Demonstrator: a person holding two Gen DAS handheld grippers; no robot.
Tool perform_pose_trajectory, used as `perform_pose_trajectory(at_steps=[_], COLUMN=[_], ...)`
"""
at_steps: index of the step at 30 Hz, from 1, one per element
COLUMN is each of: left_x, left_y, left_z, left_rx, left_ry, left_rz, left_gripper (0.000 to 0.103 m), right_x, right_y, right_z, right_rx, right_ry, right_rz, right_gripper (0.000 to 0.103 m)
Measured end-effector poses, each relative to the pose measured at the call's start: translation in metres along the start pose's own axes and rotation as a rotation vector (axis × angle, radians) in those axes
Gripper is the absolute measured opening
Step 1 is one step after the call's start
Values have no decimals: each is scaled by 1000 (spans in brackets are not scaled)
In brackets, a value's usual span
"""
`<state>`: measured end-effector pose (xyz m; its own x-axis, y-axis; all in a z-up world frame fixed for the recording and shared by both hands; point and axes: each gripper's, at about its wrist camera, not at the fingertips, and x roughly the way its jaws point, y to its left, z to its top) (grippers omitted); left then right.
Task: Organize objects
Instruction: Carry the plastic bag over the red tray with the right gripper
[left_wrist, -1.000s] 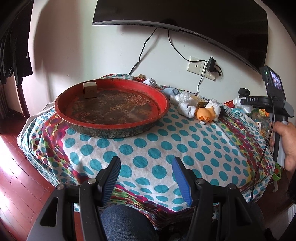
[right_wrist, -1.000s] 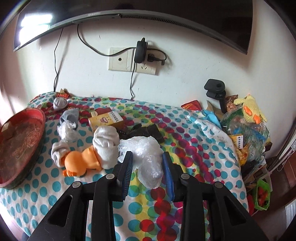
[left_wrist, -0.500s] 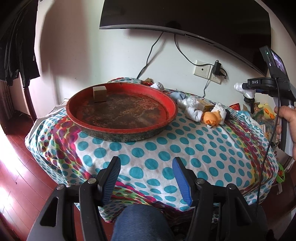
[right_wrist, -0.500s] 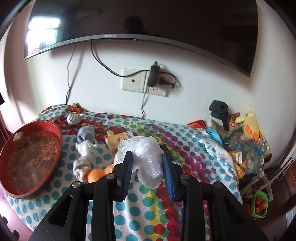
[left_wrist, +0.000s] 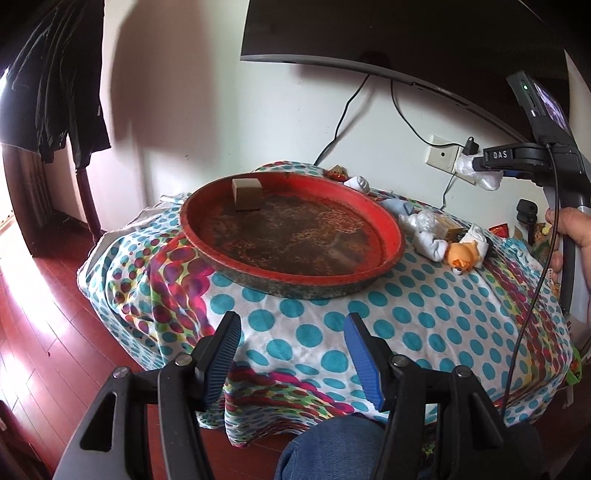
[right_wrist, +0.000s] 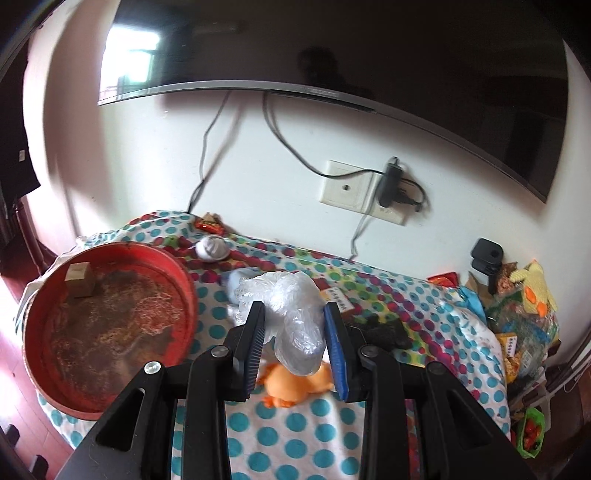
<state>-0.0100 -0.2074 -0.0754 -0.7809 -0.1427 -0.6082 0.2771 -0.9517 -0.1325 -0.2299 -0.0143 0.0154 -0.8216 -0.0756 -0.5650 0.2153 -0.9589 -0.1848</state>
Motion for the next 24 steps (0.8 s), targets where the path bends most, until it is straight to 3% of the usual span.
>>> perform_pose_trajectory(at_steps=[24], left_x=[21], left_y=[32], left_z=[5], left_rx=[-66], left_ry=[19], left_rz=[48], left_gripper=[60], right_x=[54], right_y=[144], right_z=[31], right_rx=[-181], right_ry=[26], right_rz=[160], right_gripper=[30])
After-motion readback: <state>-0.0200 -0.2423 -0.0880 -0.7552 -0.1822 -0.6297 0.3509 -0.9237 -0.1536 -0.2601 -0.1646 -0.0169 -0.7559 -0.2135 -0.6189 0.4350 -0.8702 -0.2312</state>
